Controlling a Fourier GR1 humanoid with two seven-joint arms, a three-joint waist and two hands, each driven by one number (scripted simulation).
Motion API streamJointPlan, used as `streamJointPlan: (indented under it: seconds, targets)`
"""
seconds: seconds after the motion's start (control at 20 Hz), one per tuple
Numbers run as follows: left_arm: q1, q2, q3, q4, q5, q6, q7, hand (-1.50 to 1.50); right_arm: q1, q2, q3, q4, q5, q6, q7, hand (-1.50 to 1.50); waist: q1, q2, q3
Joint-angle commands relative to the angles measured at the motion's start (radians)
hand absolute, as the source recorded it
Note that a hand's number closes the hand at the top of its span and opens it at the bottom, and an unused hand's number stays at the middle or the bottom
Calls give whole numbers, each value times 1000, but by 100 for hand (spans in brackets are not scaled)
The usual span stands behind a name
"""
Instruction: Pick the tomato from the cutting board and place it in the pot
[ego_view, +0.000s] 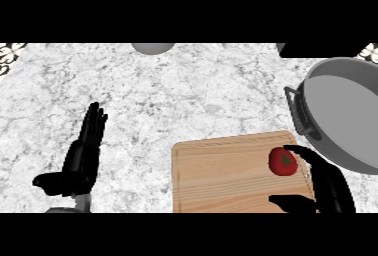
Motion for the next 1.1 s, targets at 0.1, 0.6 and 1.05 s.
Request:
streamJointPlan:
  seconds: [0.1,0.6,1.05]
  targets:
    - [-30,-30,5,-4,-27,14,43,0,-8,-5,-36,12,40,-100,-79,150,-1,2,3]
    - [-9,-60,-34,31,-46,-36,-38,0,-366,65,109,262,282,177,235,150,72,17,-1]
    - [-34,-22,32,17,-23,-42,19,0,-831,145,156,552,347,149,436,150,26,6,3]
